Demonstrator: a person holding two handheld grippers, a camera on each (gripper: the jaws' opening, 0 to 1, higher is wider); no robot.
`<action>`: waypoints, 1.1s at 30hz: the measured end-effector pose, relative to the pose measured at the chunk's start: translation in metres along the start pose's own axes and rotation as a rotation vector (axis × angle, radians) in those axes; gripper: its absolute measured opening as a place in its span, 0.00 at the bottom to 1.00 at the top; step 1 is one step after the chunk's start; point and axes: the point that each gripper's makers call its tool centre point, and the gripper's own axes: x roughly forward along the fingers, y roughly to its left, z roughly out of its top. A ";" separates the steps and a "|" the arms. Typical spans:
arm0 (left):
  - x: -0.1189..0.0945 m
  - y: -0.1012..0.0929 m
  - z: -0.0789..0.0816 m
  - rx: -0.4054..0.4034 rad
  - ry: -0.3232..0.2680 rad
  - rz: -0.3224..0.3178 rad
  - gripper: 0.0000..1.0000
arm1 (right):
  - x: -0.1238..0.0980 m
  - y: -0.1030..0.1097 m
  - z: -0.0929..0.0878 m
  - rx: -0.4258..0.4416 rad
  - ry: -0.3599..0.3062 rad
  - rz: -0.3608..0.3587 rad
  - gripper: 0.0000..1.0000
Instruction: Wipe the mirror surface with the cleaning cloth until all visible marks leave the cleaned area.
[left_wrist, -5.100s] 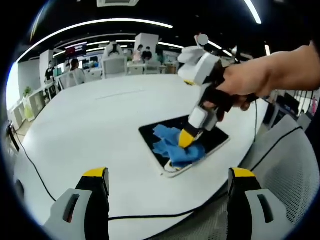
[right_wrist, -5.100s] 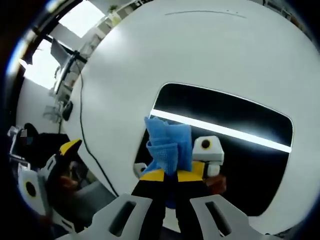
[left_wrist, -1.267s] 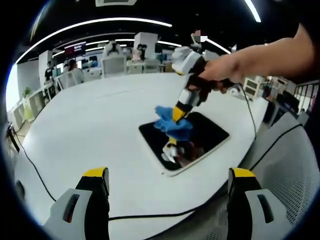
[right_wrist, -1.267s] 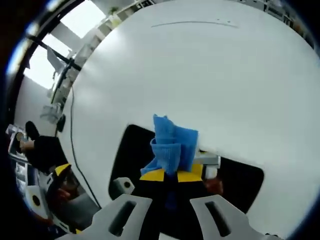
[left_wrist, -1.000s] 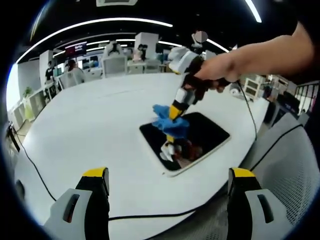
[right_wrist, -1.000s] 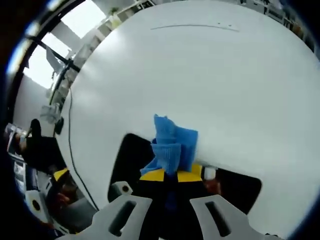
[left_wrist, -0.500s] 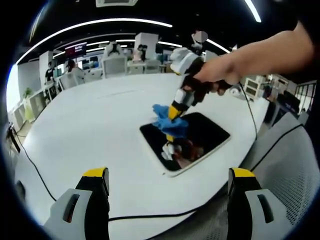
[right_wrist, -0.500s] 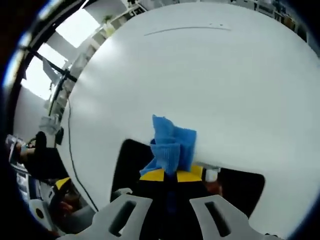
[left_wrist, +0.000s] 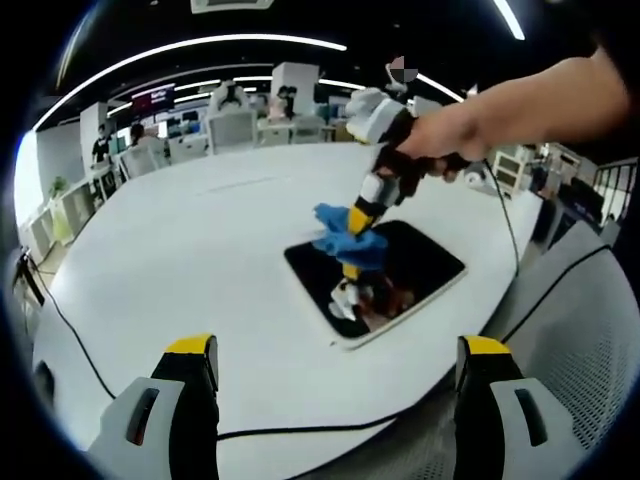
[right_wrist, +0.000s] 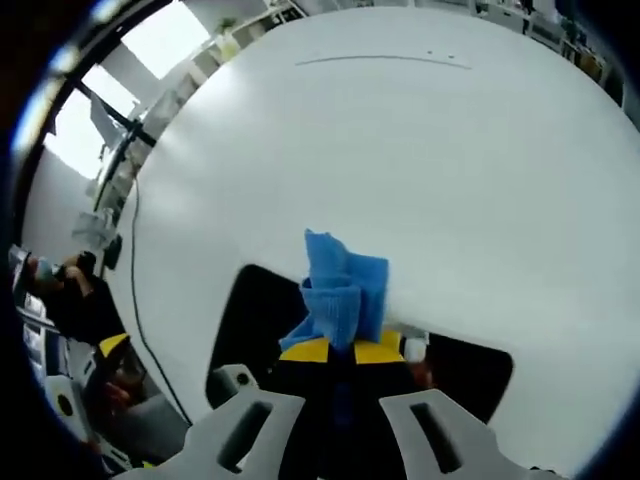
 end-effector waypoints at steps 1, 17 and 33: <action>0.000 0.000 0.000 0.000 0.001 0.001 0.99 | -0.001 -0.003 -0.001 0.002 0.001 0.000 0.00; 0.001 -0.002 -0.001 0.009 0.008 -0.010 0.99 | -0.019 -0.034 -0.015 0.038 0.032 -0.033 0.00; 0.001 -0.003 0.001 0.013 -0.007 -0.014 0.99 | -0.017 -0.032 -0.015 -0.029 -0.028 -0.120 0.00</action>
